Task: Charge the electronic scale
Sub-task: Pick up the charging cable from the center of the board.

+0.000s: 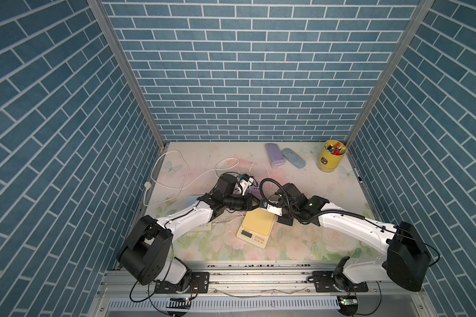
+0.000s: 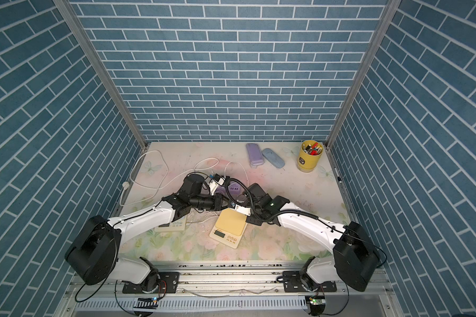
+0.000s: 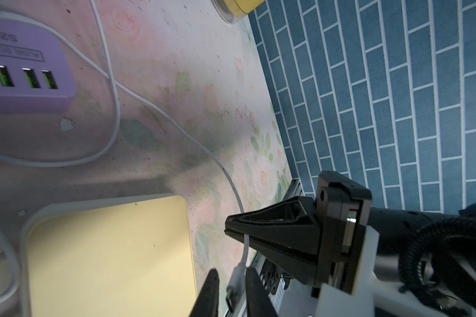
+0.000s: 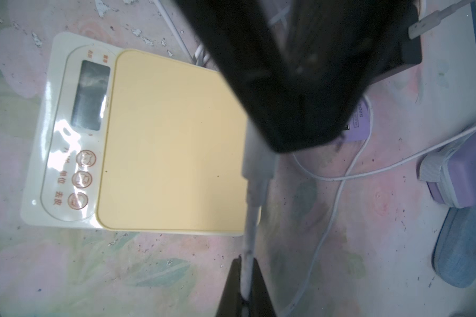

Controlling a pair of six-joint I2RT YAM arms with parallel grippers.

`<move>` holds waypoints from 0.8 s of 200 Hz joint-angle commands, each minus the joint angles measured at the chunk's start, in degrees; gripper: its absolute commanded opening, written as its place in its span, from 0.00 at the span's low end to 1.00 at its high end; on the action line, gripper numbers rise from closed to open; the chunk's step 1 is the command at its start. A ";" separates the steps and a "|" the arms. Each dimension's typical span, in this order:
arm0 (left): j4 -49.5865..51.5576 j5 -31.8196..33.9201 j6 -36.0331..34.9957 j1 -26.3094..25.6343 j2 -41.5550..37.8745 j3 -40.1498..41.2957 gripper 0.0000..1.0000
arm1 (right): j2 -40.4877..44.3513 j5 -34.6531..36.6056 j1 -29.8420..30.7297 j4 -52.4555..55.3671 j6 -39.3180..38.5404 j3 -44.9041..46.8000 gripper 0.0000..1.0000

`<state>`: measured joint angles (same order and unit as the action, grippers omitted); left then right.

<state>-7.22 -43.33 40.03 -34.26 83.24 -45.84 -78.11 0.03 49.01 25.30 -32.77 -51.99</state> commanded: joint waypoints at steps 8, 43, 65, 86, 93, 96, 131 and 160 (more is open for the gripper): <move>-0.01 -1.73 -0.18 -0.05 0.73 -1.79 0.10 | 0.24 -1.35 0.04 -1.30 1.75 0.31 0.00; 0.75 -2.25 -0.65 -0.02 0.87 -1.97 0.00 | 0.28 -1.36 0.10 -2.20 2.65 0.31 0.03; 2.74 -1.82 -2.17 -0.03 0.55 -2.54 0.00 | 2.17 -2.63 0.07 -5.01 4.37 1.49 0.28; 3.96 -1.80 -2.87 -0.07 0.22 -2.91 0.00 | 5.42 -6.72 0.08 -10.94 6.32 4.20 0.33; 4.05 -1.80 -3.01 -0.02 0.25 -3.04 0.00 | 6.16 -7.85 0.01 -12.98 6.79 4.93 0.33; 4.10 -1.84 -3.03 -0.03 0.25 -3.07 0.00 | 6.39 -8.12 0.03 -13.75 7.03 5.18 0.33; 3.96 -2.50 -3.10 -0.02 -0.01 -2.95 0.00 | 5.67 -10.21 0.03 -18.52 7.99 5.96 0.29; 3.97 -2.72 -3.19 -0.07 -0.34 -2.80 0.00 | 3.20 -12.31 0.01 -19.40 8.34 4.47 0.25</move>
<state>-3.73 -45.12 37.98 -34.26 83.26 -47.64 -73.06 -8.67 49.01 9.23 -26.26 -46.63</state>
